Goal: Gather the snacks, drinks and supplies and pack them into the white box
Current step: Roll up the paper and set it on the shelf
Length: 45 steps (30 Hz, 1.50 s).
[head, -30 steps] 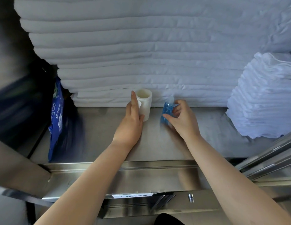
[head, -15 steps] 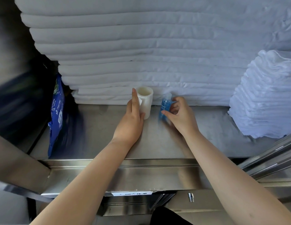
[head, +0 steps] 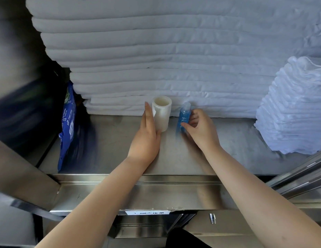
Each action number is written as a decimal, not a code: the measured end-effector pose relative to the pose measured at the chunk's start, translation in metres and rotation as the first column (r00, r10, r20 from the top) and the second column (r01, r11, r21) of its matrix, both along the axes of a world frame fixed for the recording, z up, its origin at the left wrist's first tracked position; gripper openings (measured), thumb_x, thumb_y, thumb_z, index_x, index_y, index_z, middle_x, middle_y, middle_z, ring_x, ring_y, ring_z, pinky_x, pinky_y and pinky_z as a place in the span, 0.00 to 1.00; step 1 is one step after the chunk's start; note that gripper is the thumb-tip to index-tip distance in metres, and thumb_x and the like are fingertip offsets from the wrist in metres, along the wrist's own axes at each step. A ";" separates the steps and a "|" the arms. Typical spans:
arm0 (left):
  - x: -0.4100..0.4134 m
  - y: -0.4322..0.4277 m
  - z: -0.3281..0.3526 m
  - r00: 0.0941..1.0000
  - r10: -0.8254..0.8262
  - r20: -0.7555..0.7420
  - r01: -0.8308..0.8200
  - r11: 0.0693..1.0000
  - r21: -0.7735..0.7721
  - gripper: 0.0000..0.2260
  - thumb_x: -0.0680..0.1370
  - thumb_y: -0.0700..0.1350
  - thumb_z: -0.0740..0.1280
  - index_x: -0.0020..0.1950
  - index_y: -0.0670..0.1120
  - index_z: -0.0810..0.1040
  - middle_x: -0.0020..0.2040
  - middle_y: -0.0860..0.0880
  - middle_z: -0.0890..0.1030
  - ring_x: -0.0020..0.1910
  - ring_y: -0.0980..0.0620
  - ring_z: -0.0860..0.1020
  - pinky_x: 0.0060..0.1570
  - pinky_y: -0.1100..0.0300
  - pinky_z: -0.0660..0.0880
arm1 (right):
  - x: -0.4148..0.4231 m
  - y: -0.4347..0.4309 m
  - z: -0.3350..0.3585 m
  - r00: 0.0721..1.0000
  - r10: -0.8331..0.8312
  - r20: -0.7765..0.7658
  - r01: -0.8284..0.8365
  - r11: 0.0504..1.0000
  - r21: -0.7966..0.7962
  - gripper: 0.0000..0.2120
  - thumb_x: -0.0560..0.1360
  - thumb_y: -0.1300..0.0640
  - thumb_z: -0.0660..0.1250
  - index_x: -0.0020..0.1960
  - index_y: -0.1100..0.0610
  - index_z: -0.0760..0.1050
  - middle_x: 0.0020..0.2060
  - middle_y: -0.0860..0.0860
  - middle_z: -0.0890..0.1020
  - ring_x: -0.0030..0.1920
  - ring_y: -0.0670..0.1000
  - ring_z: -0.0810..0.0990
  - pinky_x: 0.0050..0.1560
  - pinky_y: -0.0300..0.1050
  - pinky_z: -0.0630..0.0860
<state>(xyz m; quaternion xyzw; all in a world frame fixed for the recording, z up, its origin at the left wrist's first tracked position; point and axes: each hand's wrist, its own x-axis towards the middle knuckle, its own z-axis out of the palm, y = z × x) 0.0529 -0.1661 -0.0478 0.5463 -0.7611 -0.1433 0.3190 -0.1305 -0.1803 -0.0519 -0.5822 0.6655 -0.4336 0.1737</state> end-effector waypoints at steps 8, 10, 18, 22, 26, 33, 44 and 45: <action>-0.007 0.027 -0.002 0.999 -0.014 -0.036 0.021 0.979 0.201 0.32 0.80 0.47 0.57 0.76 0.46 0.40 0.78 0.47 0.44 0.72 0.42 0.61 0.65 0.51 0.64 | 0.017 -0.005 0.001 0.998 0.040 -0.042 -0.040 0.999 -0.009 0.12 0.70 0.56 0.74 0.48 0.53 0.73 0.41 0.48 0.81 0.40 0.47 0.79 0.42 0.43 0.77; -0.012 0.028 -0.001 0.999 -0.024 -0.031 0.030 0.977 0.209 0.32 0.80 0.47 0.57 0.76 0.46 0.40 0.78 0.46 0.44 0.72 0.42 0.60 0.67 0.50 0.62 | 0.020 -0.006 0.002 0.998 0.045 -0.053 -0.046 0.999 -0.012 0.12 0.69 0.55 0.74 0.48 0.53 0.73 0.41 0.47 0.81 0.40 0.46 0.79 0.42 0.41 0.76; -0.019 0.025 -0.004 0.999 -0.007 0.037 -0.001 0.979 0.205 0.32 0.81 0.48 0.56 0.76 0.44 0.38 0.77 0.44 0.42 0.72 0.38 0.59 0.68 0.54 0.56 | 0.026 -0.012 0.004 0.996 0.056 -0.072 -0.057 0.998 -0.013 0.13 0.69 0.55 0.74 0.50 0.55 0.74 0.42 0.48 0.81 0.40 0.45 0.79 0.41 0.41 0.76; -0.017 0.027 0.000 0.999 -0.026 0.027 0.020 0.978 0.210 0.32 0.81 0.48 0.56 0.76 0.44 0.38 0.77 0.44 0.42 0.73 0.41 0.56 0.69 0.55 0.53 | 0.026 -0.007 0.006 0.996 0.065 -0.058 -0.065 0.998 0.002 0.18 0.69 0.54 0.74 0.55 0.55 0.73 0.46 0.48 0.80 0.44 0.47 0.79 0.45 0.44 0.77; 0.006 0.036 0.015 1.000 -0.022 0.018 0.019 0.989 0.149 0.32 0.79 0.48 0.59 0.77 0.45 0.43 0.77 0.46 0.45 0.74 0.45 0.55 0.69 0.54 0.57 | 0.028 0.014 0.009 0.968 0.001 -0.250 -0.089 0.935 -0.343 0.17 0.72 0.59 0.71 0.57 0.62 0.71 0.52 0.54 0.75 0.49 0.51 0.76 0.47 0.42 0.75; 0.086 0.047 0.036 0.943 0.311 0.116 -0.233 0.868 -0.438 0.24 0.73 0.35 0.67 0.68 0.39 0.68 0.71 0.40 0.66 0.73 0.41 0.59 0.70 0.45 0.59 | 0.075 0.024 0.035 0.835 0.200 -0.512 -0.469 0.746 -0.473 0.14 0.74 0.61 0.66 0.58 0.63 0.74 0.55 0.57 0.76 0.57 0.56 0.73 0.61 0.45 0.69; 0.145 0.075 0.041 0.827 0.562 0.011 -0.488 0.728 -0.481 0.25 0.76 0.37 0.63 0.72 0.42 0.63 0.74 0.41 0.61 0.74 0.43 0.57 0.70 0.50 0.59 | 0.176 0.023 0.047 0.627 0.462 -0.627 -0.732 0.625 -0.272 0.20 0.73 0.61 0.68 0.64 0.60 0.72 0.62 0.56 0.74 0.61 0.56 0.74 0.57 0.51 0.75; 0.148 0.076 0.040 0.834 0.550 -0.037 -0.511 0.747 -0.425 0.26 0.75 0.36 0.65 0.72 0.42 0.63 0.74 0.42 0.61 0.72 0.44 0.61 0.67 0.54 0.64 | 0.181 0.022 0.048 0.614 0.479 -0.628 -0.743 0.620 -0.253 0.21 0.73 0.61 0.68 0.65 0.60 0.71 0.63 0.56 0.73 0.62 0.56 0.73 0.59 0.51 0.74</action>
